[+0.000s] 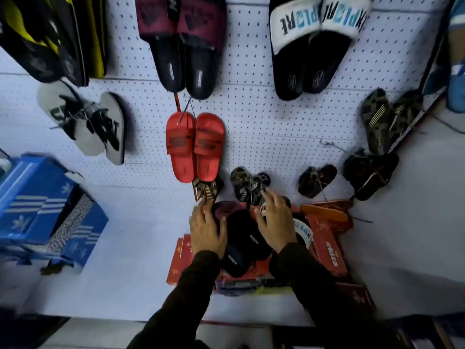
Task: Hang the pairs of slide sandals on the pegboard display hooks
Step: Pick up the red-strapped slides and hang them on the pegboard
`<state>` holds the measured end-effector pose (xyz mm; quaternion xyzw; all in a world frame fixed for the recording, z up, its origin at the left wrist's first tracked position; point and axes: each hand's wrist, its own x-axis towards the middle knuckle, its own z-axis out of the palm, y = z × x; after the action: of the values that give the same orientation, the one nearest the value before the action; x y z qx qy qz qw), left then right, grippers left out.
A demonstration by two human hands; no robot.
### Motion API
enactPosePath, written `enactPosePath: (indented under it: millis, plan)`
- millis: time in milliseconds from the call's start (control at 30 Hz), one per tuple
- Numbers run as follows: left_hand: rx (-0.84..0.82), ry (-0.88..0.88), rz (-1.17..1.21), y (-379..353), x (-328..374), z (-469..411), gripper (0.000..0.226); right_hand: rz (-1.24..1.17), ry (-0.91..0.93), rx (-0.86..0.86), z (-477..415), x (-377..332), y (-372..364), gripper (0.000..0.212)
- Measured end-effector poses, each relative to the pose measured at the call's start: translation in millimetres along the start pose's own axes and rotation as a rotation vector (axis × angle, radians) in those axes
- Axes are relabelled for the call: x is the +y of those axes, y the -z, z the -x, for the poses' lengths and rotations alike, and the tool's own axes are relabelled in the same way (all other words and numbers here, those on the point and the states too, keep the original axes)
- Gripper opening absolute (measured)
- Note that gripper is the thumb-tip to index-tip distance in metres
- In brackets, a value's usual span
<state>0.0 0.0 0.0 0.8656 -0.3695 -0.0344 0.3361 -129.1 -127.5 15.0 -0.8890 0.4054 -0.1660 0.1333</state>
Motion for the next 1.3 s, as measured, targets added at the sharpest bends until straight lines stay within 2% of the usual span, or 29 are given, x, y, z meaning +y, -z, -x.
enactPosePath:
  millis: [133,233,267,333,500,567,667,833,933,1000,1133,1300]
  plan:
    - [-0.145,0.621,0.262,-36,-27,24,0.069,0.010,-0.093,-0.334,5,13,-33,0.050]
    - [-0.274,1.097,0.542,-59,-31,29,0.073,0.016,-0.179,-0.493,3,18,-51,0.051]
    - [-0.293,1.211,0.668,-64,-30,26,0.071,-0.005,-0.216,-0.540,0,19,-55,0.052]
    - [-0.369,1.312,0.817,-72,-32,23,0.065,-0.085,-0.289,-0.589,-5,21,-62,0.053]
    - [-0.483,1.281,0.846,-81,-47,22,0.055,-0.224,-0.451,-0.579,-12,30,-75,0.048]
    - [-0.489,1.257,0.841,-80,-57,26,0.053,-0.315,-0.565,-0.617,-13,35,-78,0.055]
    - [-0.366,1.234,0.791,-74,-72,34,0.054,-0.462,-0.709,-0.691,-10,34,-76,0.072]
    - [-0.221,1.244,0.954,-52,-81,47,0.049,-0.758,-0.856,-0.700,10,28,-74,0.064]
    - [-0.132,1.165,0.982,-28,-73,45,0.052,-0.846,-0.835,-0.638,17,18,-67,0.070]
    - [-0.093,1.102,1.004,-12,-67,40,0.054,-0.893,-0.798,-0.569,16,10,-60,0.064]
    - [-0.049,0.889,1.066,20,-54,24,0.056,-0.957,-0.632,-0.419,9,-10,-36,0.053]
    - [0.032,0.655,1.053,67,-33,-10,0.053,-1.040,-0.504,-0.188,-13,-40,3,0.058]
